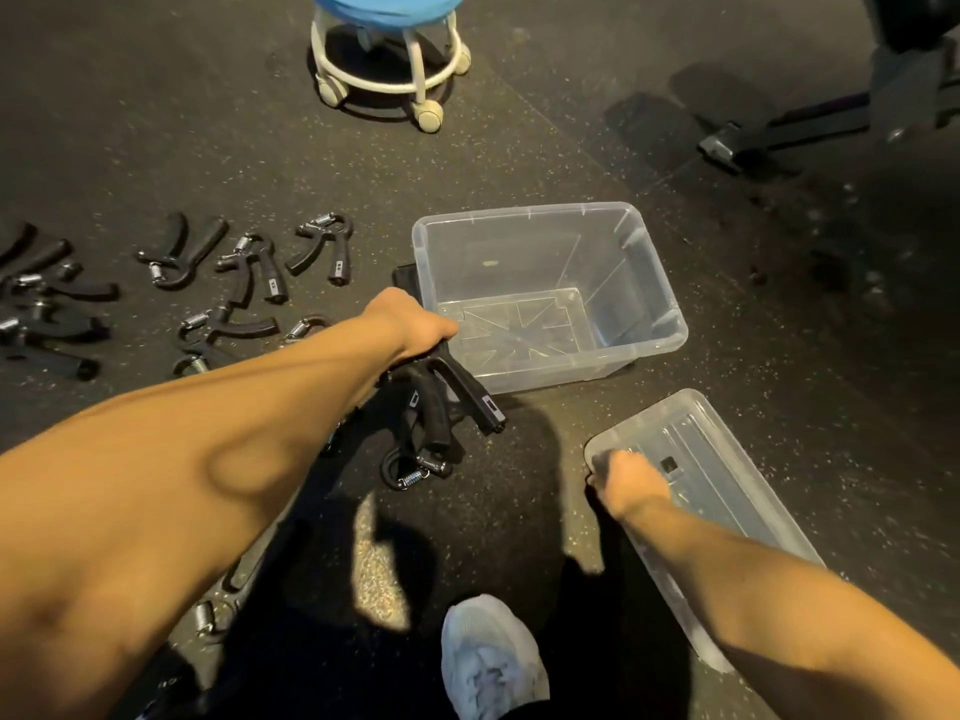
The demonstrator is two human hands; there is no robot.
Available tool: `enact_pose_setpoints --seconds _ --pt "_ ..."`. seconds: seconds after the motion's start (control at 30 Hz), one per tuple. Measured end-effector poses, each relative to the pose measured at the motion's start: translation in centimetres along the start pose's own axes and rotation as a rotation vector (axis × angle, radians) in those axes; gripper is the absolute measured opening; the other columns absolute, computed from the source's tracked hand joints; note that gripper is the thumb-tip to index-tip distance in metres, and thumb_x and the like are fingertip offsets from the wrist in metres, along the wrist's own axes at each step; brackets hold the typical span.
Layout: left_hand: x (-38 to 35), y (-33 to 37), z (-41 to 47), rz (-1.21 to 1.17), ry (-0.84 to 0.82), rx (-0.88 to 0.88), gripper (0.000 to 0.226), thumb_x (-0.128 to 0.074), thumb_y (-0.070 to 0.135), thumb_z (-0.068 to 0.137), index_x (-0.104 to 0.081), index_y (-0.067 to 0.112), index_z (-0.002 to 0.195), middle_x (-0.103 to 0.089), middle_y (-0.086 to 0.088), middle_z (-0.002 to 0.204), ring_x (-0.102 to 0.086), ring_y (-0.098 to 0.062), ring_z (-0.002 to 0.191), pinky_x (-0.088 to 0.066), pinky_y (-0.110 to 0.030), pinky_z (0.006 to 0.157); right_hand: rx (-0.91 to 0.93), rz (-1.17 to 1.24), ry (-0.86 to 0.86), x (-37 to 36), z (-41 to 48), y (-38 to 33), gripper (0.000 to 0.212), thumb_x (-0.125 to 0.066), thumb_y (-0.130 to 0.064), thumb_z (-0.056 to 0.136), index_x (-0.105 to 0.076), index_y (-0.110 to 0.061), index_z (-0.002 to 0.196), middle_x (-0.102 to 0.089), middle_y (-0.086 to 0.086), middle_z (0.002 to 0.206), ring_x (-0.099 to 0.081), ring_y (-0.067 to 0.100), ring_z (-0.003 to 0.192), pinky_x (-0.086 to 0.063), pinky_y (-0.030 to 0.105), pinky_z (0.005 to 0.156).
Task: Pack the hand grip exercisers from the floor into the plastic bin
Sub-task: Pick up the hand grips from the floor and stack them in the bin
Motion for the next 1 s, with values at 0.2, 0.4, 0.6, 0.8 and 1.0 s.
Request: enact_pose_setpoints --seconds 0.2,0.4,0.6,0.8,1.0 --pt "-4.3 1.2 -3.2 -0.048 -0.096 0.007 0.043 -0.075 0.035 0.076 -0.064 0.006 0.105 -0.063 -0.004 0.082 -0.059 -0.019 0.07 -0.041 -0.028 0.053 -0.126 1.312 0.195 6.0 -2.4 1.0 0.02 -0.049 -0.018 0.101 -0.068 -0.013 0.097 -0.073 0.017 0.101 -0.069 0.037 0.098 -0.055 0.048 0.093" --pt "-6.6 -0.5 -6.2 -0.122 -0.14 0.06 0.04 -0.076 0.026 0.079 -0.064 0.004 0.11 -0.062 -0.002 0.08 -0.059 -0.017 0.07 -0.042 -0.026 0.051 -0.219 1.692 -0.027 8.1 -5.2 -4.2 0.039 -0.064 -0.035 0.097 -0.052 -0.012 0.126 -0.069 0.012 0.11 -0.074 0.029 0.092 -0.064 0.041 0.07" --pt "-7.5 -3.3 -8.1 -0.099 -0.236 0.055 0.062 -0.082 0.04 0.078 -0.062 0.003 0.124 -0.067 -0.008 0.116 -0.064 -0.027 0.1 -0.052 -0.037 0.087 -0.358 1.404 0.029 8.6 -5.9 -3.1 0.016 -0.071 -0.012 0.09 -0.059 -0.01 0.101 -0.068 0.013 0.098 -0.074 0.03 0.08 -0.063 0.045 0.075" --pt "-4.5 -3.8 -10.5 -0.082 -0.381 -0.042 0.048 -0.077 0.051 0.079 -0.077 0.008 0.1 -0.077 -0.007 0.094 -0.074 -0.025 0.088 -0.057 -0.034 0.082 -0.332 1.13 0.041 9.3 -5.8 -0.9 0.024 -0.077 -0.019 0.078 -0.061 -0.011 0.095 -0.072 0.015 0.101 -0.074 0.034 0.082 -0.061 0.048 0.081" --pt "-1.8 -3.3 -10.5 -0.477 -0.294 -0.046 0.024 -0.07 0.033 0.083 -0.073 0.01 0.087 -0.074 -0.014 0.084 -0.07 -0.028 0.068 -0.054 -0.04 0.075 -0.233 1.038 -0.047 10.2 -6.8 -2.6 0.025 -0.071 -0.004 0.085 -0.06 0.001 0.106 -0.071 0.023 0.094 -0.074 0.039 0.07 -0.063 0.051 0.064"
Point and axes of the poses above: each hand's wrist, its own z-axis towards the middle knuckle, its own x-axis out of the back of the hand, y = z × x, the point moved 9 cm from there along z, towards the middle knuckle
